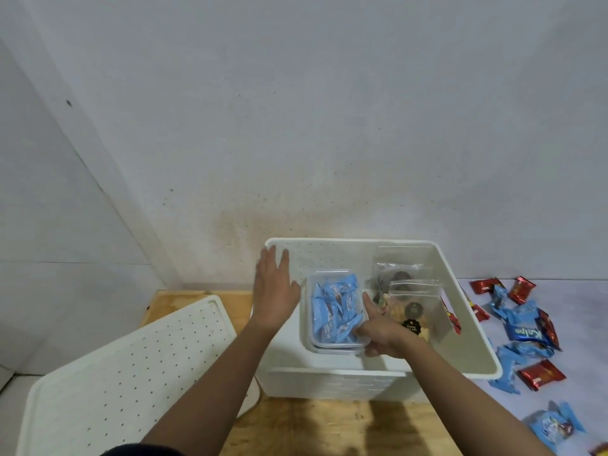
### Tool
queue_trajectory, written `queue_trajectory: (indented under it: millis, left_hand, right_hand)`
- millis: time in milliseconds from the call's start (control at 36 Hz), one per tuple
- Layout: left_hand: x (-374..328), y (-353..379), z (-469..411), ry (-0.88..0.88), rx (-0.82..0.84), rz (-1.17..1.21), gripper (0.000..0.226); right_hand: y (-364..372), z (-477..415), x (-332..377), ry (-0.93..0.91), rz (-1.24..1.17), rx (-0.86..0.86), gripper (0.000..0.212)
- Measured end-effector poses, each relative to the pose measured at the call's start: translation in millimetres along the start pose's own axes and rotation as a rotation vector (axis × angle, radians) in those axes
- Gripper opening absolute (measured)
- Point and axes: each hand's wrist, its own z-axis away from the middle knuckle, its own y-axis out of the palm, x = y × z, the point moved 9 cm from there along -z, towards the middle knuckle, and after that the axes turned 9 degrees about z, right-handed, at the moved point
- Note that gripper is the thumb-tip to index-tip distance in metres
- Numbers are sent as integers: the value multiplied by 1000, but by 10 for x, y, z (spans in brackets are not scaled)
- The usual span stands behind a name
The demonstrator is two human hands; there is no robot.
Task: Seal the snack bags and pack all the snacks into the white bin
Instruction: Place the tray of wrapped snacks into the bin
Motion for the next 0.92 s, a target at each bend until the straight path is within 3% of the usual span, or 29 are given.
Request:
queue_trajectory:
  millis: [139,222,333,472,667,917]
  left_hand:
    - [371,-17,-32,-231,103,279,56]
    - [427,-45,-56,-247,99,443,43]
    - [437,-55,-8,-286,111,576,49]
    - [403,-99,38,-318,85,640,51]
    - [408,-110,51,-327,70,658,52]
    - [289,-193,83,-289,51,638,47]
  right_hand:
    - [50,19,61,25,-57,-21,97]
    - [112,66,200,-26,-103,-17,89]
    - [171,75,356,-57,-124,-20,86]
    - [305,-7,467,-55,-91,-2,87]
    - [635,36,769,-171,-73,52,71]
    - [647,25,724,-189,-86,69,78]
